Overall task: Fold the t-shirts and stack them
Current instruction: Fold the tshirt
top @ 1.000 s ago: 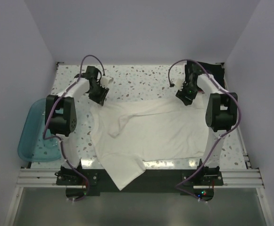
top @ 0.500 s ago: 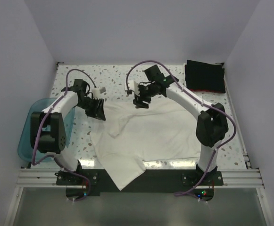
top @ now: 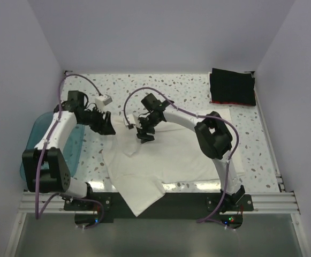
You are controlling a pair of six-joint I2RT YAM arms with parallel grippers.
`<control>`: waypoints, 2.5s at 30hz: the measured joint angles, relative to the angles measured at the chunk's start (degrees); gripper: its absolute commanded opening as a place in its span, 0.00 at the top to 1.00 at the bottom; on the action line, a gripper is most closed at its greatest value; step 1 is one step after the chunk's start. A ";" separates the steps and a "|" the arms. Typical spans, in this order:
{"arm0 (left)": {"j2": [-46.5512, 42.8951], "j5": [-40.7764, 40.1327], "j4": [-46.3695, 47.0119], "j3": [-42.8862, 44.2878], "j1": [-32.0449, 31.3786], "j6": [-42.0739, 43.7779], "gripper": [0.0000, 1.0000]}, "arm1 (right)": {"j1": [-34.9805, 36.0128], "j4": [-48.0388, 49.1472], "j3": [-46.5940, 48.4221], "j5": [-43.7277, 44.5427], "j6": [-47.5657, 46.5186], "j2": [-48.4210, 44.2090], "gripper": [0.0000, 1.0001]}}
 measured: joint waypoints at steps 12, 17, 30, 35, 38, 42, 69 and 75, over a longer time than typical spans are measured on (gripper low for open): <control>-27.17 -8.48 9.22 -23.91 -16.70 21.16 0.36 | -0.31 -6.95 3.58 -1.05 -4.72 2.27 1.00; -25.64 -18.82 17.11 -28.09 -29.90 21.11 0.36 | -0.66 -7.28 3.58 -1.07 -4.42 2.27 1.00; -14.88 -31.08 31.65 -31.17 -39.85 19.32 0.53 | -3.15 -7.67 4.57 -2.38 -2.54 2.47 1.00; -11.52 -33.79 32.70 -31.23 -39.98 18.49 0.90 | -3.34 -8.07 4.59 -2.43 -2.54 2.47 1.00; -11.47 -34.64 32.02 -30.56 -40.04 18.23 1.00 | -3.34 -8.28 4.59 -2.43 -2.56 2.47 1.00; -11.65 -34.14 27.56 -26.38 -40.04 17.94 1.00 | -3.32 -8.90 5.03 -2.40 -2.71 2.47 1.00; -8.33 -27.71 12.20 -15.58 -41.70 13.09 0.77 | -3.82 -15.85 5.33 -2.38 -7.45 2.47 0.93; -10.69 -22.10 6.69 -14.60 -36.65 13.09 0.58 | -4.26 -18.80 4.15 -2.34 -9.31 1.31 0.86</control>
